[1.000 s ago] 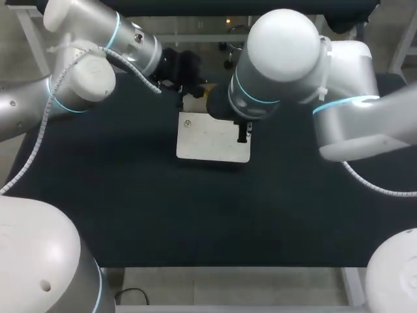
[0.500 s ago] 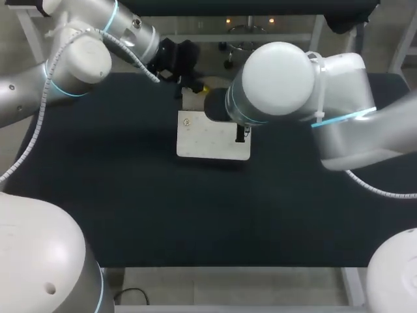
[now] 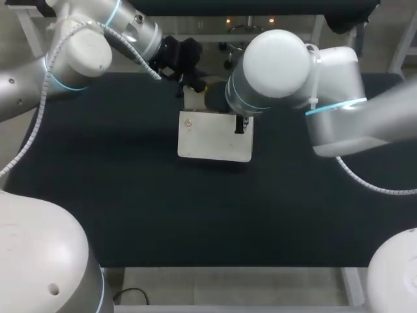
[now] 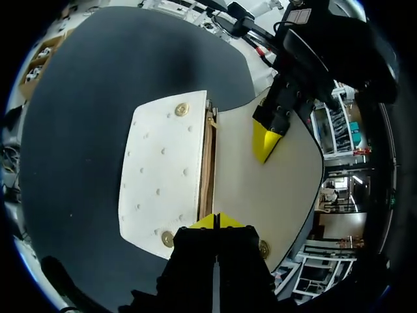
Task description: Pick up the bag, open it, inspect its contents, close it, and place it on the opposite side
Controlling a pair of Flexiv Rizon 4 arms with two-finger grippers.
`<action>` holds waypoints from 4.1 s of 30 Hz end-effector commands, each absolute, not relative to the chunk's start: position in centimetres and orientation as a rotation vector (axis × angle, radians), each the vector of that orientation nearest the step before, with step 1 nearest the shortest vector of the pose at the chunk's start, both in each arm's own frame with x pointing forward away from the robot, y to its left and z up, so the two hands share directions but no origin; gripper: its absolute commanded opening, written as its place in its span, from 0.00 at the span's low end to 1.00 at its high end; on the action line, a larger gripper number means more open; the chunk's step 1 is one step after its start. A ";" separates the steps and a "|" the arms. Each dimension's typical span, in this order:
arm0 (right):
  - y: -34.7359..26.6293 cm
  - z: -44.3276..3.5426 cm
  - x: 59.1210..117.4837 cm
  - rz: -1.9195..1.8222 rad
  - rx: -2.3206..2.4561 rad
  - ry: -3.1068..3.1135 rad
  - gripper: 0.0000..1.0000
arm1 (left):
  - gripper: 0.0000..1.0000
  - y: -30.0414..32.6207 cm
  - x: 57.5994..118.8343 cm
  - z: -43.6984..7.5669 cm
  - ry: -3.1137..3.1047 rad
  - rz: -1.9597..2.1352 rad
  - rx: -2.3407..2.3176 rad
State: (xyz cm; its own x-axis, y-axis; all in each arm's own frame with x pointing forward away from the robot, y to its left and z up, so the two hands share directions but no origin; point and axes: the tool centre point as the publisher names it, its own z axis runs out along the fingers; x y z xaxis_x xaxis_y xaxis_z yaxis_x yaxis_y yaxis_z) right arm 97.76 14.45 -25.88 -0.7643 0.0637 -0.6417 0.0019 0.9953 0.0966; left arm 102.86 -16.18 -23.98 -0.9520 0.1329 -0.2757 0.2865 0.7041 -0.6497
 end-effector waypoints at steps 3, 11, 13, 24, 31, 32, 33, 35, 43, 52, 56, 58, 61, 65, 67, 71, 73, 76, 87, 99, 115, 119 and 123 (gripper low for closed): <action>15.0 -26.8 99.3 0.085 0.064 2.454 0.00 | 0.00 -16.0 102.3 -23.6 2.703 -1.090 0.330; 14.8 -27.8 99.6 0.072 0.080 2.469 0.00 | 0.00 -15.6 102.7 -23.6 2.712 -1.138 0.296; 14.7 -27.9 99.6 0.068 0.080 2.470 0.00 | 0.00 -15.6 102.8 -23.7 2.718 -1.162 0.295; 14.6 -28.5 98.9 0.077 0.064 2.476 0.00 | 0.00 -15.3 103.2 -23.4 2.713 -1.166 0.248; 15.2 -29.6 98.3 0.077 0.037 2.489 0.00 | 0.00 -15.2 103.2 -22.9 2.694 -1.199 0.192; 15.2 -29.8 98.2 0.075 0.037 2.491 0.00 | 0.00 -15.1 103.2 -22.8 2.691 -1.204 0.185; 15.2 -29.9 98.2 0.078 0.036 2.495 0.00 | 0.00 -15.1 103.1 -22.8 2.688 -1.206 0.173; 15.1 -30.1 98.2 0.083 0.037 2.497 0.00 | 0.00 -14.9 103.0 -22.7 2.682 -1.212 0.163; 14.9 -29.7 98.5 0.080 0.050 2.475 0.00 | 0.00 -14.9 101.9 -22.6 2.686 -1.186 0.178; 15.2 -29.1 99.6 0.056 0.054 2.436 0.00 | 0.00 -14.8 100.9 -22.2 2.679 -1.166 0.196; 15.4 -29.4 99.6 0.055 0.056 2.440 0.00 | 0.00 -14.8 100.8 -22.2 2.674 -1.161 0.180; 15.5 -29.6 99.4 0.059 0.051 2.444 0.00 | 0.00 -14.8 100.9 -22.2 2.673 -1.167 0.164; 15.5 -30.0 99.1 0.069 0.042 2.457 0.00 | 0.00 -14.7 101.1 -22.3 2.667 -1.187 0.128; 15.6 -30.4 98.7 0.071 0.040 2.463 0.00 | 0.00 -14.7 101.3 -22.5 2.668 -1.193 0.097; 15.6 -30.5 98.6 0.071 0.037 2.465 0.00 | 0.00 -14.7 101.3 -22.5 2.668 -1.196 0.090; 15.3 -30.9 98.6 0.073 0.036 2.476 0.00 | 0.00 -14.7 101.3 -22.4 2.663 -1.210 0.086; 15.2 -31.2 98.7 0.080 0.044 2.494 0.00 | 0.00 -14.7 101.2 -22.3 2.657 -1.216 0.084; 15.1 -31.5 98.6 0.081 0.041 2.502 0.00 | 0.00 -14.7 101.1 -22.1 2.648 -1.226 0.077; 14.9 -31.6 99.0 0.062 0.042 2.524 0.00 | 0.00 -14.9 100.6 -22.0 2.645 -1.287 0.119; 15.4 -33.0 100.3 0.009 0.030 2.612 0.00 | 0.00 -14.7 100.1 -21.7 2.622 -1.314 0.135; 15.3 -33.5 99.4 0.055 -0.009 2.660 0.26 | 0.00 -14.6 100.6 -22.3 2.598 -1.341 0.182; 15.3 -34.0 99.3 0.065 -0.036 2.713 0.87 | 0.00 -14.5 100.8 -22.4 2.594 -1.349 0.196; 15.7 -34.9 99.3 0.037 -0.052 2.752 1.00 | 0.00 -14.5 101.0 -22.3 2.578 -1.361 0.223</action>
